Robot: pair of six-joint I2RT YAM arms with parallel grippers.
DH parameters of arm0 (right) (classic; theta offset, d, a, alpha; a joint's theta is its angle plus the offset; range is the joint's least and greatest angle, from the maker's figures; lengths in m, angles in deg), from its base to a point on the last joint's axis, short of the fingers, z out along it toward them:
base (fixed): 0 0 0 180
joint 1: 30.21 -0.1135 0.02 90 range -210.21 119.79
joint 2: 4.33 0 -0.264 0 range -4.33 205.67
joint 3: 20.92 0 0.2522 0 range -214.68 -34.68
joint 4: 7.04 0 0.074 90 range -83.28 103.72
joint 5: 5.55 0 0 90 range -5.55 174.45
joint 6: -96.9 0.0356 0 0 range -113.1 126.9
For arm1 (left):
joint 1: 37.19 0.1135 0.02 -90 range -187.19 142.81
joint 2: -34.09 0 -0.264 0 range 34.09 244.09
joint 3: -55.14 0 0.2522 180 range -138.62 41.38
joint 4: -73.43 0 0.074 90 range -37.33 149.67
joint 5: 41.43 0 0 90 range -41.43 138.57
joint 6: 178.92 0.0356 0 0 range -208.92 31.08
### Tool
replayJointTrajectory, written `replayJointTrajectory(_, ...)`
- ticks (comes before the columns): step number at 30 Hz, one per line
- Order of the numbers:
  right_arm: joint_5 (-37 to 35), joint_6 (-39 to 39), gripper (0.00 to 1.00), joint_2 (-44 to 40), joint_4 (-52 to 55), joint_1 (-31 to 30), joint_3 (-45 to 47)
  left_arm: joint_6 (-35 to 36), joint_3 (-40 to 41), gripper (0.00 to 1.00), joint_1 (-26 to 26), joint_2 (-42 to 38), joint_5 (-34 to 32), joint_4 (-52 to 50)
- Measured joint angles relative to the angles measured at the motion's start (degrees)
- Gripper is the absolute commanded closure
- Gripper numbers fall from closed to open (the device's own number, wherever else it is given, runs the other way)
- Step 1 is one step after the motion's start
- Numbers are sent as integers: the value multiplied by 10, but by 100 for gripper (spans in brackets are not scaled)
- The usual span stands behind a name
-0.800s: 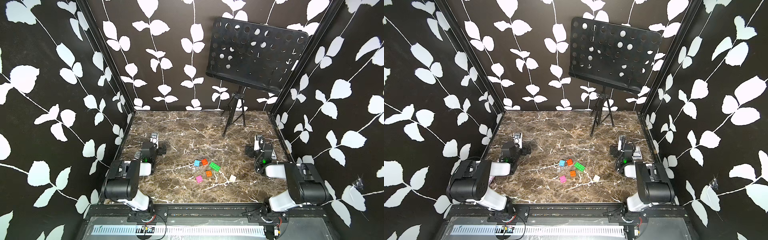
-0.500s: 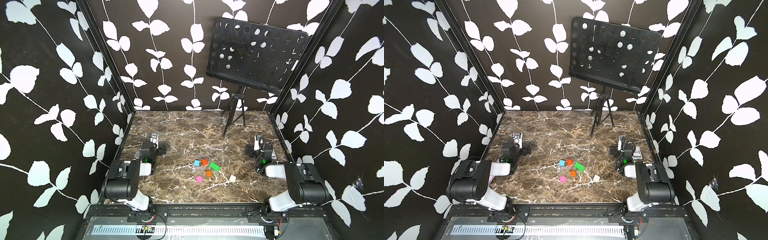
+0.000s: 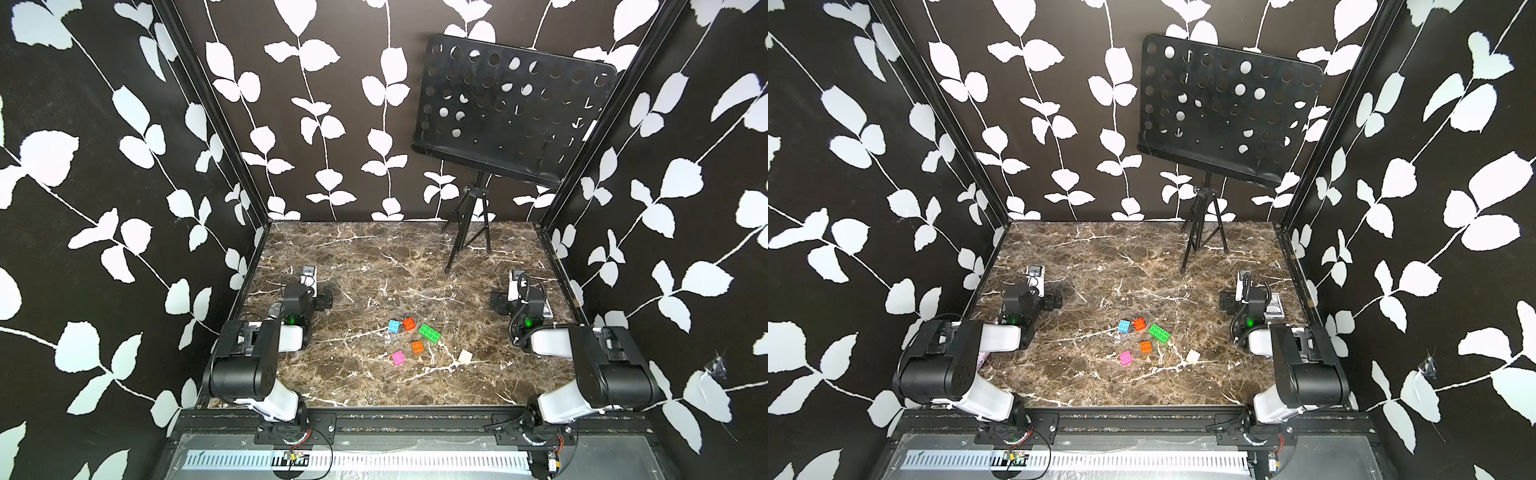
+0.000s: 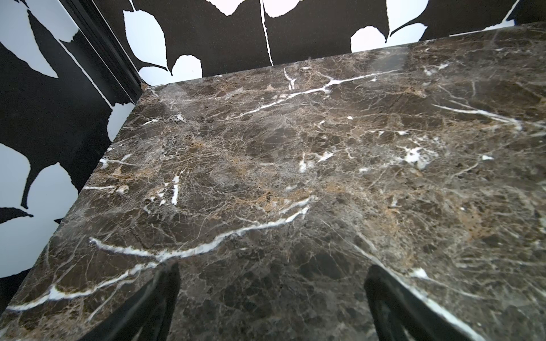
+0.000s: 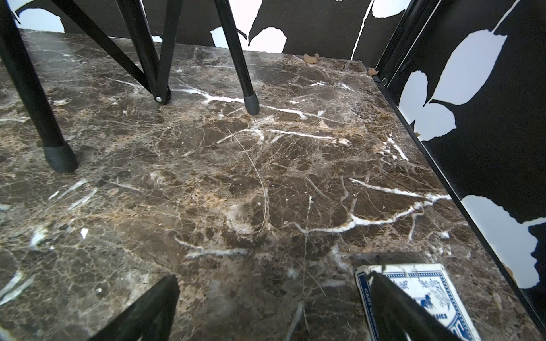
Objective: Assemble the letter y with lego
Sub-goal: Adjust the lego brick at the center of the board.
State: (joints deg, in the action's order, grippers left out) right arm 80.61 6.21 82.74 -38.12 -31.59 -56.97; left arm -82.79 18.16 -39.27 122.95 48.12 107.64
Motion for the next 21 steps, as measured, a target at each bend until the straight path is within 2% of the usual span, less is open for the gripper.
replayJointTrajectory(9,0,0,1,0,-1,0,0,0,0,1,0,0,0,0)
replayJointTrajectory(12,-2,1,1,-18,66,0,-26,6,-1,1,0,0,10,-2)
replayJointTrajectory(15,1,6,1,-68,162,0,-83,10,-31,1,0,-9,21,-63)
replayJointTrajectory(18,4,19,1,-134,223,-6,-120,9,-96,1,0,-23,34,-161)
replayJointTrajectory(21,3,32,1,-178,289,-26,-146,7,-161,5,0,-38,64,-240)
